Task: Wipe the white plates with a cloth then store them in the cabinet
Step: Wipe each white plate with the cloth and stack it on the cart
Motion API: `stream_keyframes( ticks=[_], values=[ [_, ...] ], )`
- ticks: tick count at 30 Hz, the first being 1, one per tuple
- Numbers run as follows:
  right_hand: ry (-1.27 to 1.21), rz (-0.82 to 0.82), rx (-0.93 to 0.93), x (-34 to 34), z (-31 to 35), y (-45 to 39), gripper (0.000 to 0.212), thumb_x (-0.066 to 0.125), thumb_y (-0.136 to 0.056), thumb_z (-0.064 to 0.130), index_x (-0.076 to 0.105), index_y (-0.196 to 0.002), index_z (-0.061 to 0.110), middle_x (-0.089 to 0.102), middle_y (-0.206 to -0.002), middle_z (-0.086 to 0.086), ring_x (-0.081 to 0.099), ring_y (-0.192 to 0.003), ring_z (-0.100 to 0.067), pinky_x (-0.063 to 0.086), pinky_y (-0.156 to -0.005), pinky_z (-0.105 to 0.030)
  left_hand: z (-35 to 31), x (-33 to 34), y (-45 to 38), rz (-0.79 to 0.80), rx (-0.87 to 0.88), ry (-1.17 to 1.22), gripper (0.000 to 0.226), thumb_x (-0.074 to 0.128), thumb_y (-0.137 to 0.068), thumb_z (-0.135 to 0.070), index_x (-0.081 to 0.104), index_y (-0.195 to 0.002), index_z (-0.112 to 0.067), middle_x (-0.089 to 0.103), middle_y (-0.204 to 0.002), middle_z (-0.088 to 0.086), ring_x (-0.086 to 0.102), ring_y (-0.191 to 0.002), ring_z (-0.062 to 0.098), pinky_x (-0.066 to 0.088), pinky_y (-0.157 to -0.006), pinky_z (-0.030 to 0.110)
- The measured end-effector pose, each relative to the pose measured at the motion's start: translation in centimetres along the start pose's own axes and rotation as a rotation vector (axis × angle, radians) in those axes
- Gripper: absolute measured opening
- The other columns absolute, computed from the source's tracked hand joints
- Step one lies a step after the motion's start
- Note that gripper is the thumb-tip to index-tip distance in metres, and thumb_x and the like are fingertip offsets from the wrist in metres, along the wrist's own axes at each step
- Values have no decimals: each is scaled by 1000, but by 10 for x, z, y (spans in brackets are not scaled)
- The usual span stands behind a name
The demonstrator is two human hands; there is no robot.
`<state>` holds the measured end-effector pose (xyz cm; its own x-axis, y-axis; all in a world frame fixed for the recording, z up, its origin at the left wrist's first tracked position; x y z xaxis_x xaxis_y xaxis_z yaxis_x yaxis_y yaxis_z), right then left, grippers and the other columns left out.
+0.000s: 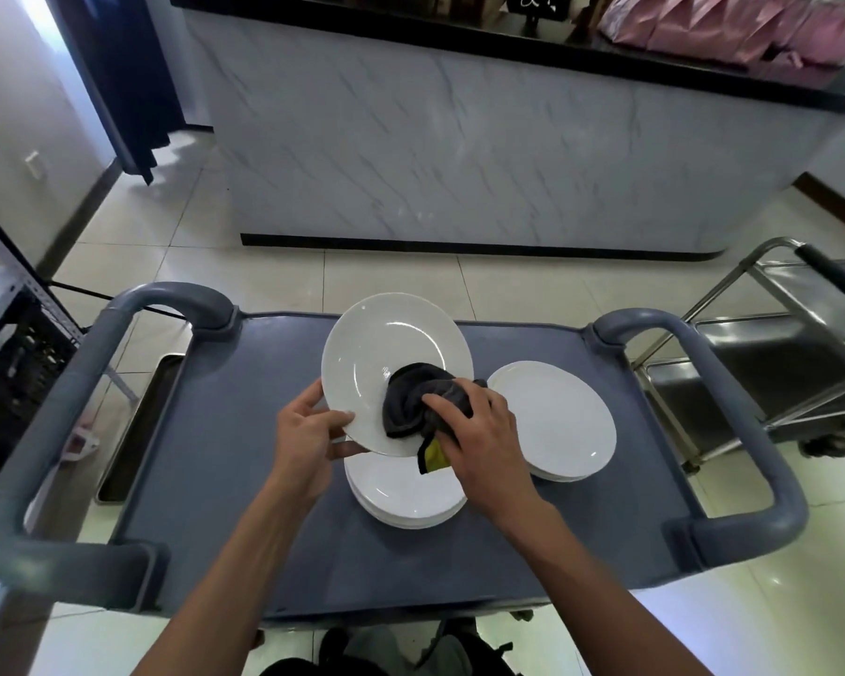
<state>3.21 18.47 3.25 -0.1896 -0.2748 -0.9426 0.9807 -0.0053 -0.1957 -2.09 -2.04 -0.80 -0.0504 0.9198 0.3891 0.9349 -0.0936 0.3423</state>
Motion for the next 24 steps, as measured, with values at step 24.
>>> stream_keyframes(
  ticks=[24],
  values=[
    [37,-47,-249,-18,53,-57,42,61,-96,24,58,-137,32,46,-149,-9,43,-128,-37,39,-103,-51,2,9,7,185,-35,-121,56,57,-80,17,70,-122,-17,75,-106,18,72,-89,43,60,-68,53]
  ],
)
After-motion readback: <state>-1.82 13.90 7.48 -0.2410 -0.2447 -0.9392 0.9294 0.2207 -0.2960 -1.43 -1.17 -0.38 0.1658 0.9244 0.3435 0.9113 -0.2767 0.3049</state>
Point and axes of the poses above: each hand's wrist, its own y-axis away from the middle knuckle, its own x-axis out of the palm, z = x × y, the point moved 5 cm from there along -y, towards the middle knuckle
